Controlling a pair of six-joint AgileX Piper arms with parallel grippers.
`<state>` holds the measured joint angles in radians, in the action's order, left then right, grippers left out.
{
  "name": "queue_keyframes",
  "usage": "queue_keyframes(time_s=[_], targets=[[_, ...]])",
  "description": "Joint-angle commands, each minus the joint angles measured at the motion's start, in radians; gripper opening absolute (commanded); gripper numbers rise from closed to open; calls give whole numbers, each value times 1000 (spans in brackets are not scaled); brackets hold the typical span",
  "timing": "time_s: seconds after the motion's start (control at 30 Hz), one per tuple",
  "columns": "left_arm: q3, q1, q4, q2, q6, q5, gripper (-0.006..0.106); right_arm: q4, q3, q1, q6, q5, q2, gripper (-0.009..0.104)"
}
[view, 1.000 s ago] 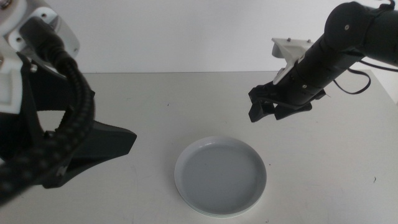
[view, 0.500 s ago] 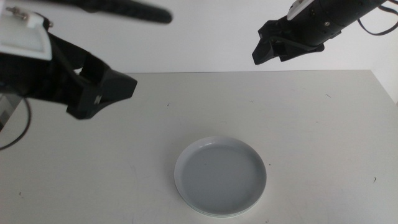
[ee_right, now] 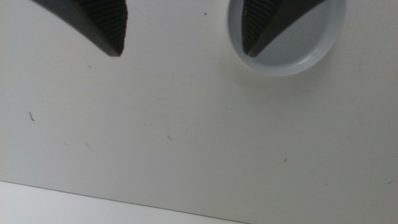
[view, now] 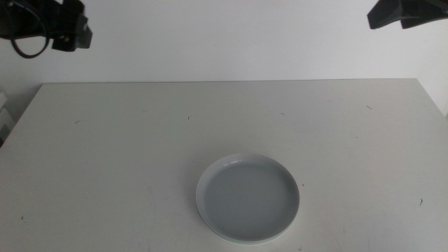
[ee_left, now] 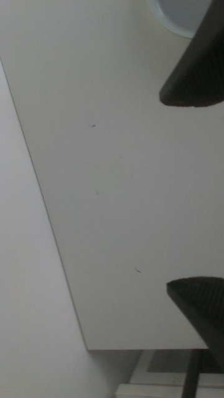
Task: Stack the three bowls on top of each other.
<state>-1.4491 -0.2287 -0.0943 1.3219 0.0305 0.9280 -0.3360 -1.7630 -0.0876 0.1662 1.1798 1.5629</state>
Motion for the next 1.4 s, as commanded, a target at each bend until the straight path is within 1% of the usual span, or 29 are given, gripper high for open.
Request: queue_keyframes(time_s=[0.0, 0.1, 0.13, 0.23, 0.33, 0.43, 0.63, 0.77, 0.83, 0.97, 1.17, 1.37], targets=[[10, 97, 110, -49, 64, -86, 105, 4, 33, 48, 30, -60, -98, 47], [102, 187, 240, -99, 122, -144, 105, 31, 166, 91, 30, -162, -188, 47], [142, 203, 263, -125, 151, -176, 105, 35, 223, 102, 30, -203, -224, 47], [264, 211, 292, -218, 224, -297, 105, 56, 395, 106, 30, -343, -338, 47], [378, 207, 361, -308, 238, -421, 105, 60, 548, 101, 45, -504, -435, 47], [510, 207, 410, -407, 243, -542, 105, 57, 694, 101, 88, -601, -528, 47], [788, 207, 423, -632, 271, -705, 105, 54, 974, 101, 145, -749, -715, 47], [929, 207, 426, -769, 271, -734, 105, 46, 1128, 101, 190, -821, -835, 47], [976, 207, 426, -828, 271, -753, 105, 30, 1183, 101, 201, -847, -890, 47], [1000, 207, 426, -889, 271, -761, 105, 20, 1257, 101, 203, -908, -984, 47], [999, 207, 466, -900, 257, -788, 105, 13, 1280, 101, 203, -911, -1024, 47], [1003, 207, 466, -900, 257, -781, 105, 17, 1295, 101, 203, -913, -1044, 47]])
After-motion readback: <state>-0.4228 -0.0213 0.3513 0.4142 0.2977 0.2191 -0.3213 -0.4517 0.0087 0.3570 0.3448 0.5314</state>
